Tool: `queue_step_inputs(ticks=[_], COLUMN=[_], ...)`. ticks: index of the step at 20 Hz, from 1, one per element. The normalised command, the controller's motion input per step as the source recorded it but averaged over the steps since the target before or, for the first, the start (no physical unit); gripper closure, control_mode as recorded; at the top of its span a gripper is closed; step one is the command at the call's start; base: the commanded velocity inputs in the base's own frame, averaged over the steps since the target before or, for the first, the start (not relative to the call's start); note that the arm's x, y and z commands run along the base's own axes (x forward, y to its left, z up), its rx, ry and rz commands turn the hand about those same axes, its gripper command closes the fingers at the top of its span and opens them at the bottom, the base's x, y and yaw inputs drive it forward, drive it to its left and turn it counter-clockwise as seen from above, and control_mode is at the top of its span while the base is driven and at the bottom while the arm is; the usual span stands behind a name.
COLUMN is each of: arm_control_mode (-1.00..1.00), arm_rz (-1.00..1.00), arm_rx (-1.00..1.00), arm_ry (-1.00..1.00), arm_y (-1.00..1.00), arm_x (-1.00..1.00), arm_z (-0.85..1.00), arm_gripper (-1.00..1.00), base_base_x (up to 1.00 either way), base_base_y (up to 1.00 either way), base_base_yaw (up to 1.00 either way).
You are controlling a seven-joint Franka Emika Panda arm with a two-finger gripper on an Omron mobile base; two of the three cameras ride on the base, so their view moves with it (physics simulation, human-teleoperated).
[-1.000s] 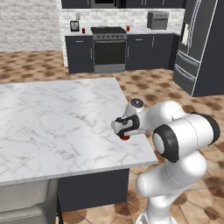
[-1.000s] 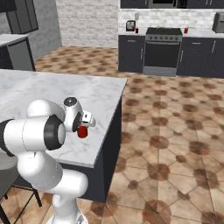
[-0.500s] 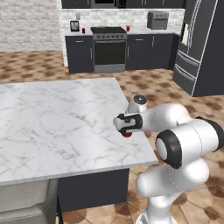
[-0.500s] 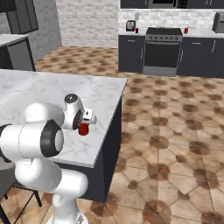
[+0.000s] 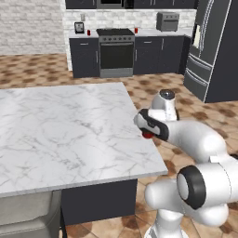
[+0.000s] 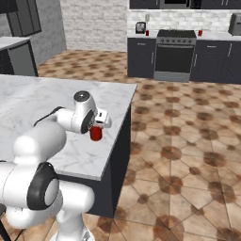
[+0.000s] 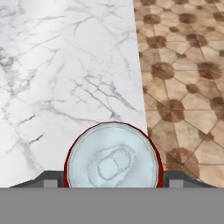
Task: Four empty soda cans are scattered around the kitchen. Gather all the cans and cluster them next to the stove for recycling.
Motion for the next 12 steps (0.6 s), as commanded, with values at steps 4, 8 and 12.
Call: queue_step_inputs(ticks=[4,8,12], arm_control_mode=[-1.0,-1.0,-1.0], arm_rz=[-0.03,-0.02,0.0], arm_rx=[0.0,0.0,0.01], arm_ry=[0.0,-0.03,-0.1], arm_y=[-0.48,-0.39,-0.35], arm_x=[-0.56,-0.62,-0.76], arm_z=[0.54,0.53,0.44], arm_gripper=[1.0,1.0,1.0], base_base_x=[0.0,0.0,0.0], base_base_y=[0.0,0.0,0.0], base_base_yaw=[0.0,0.0,0.0])
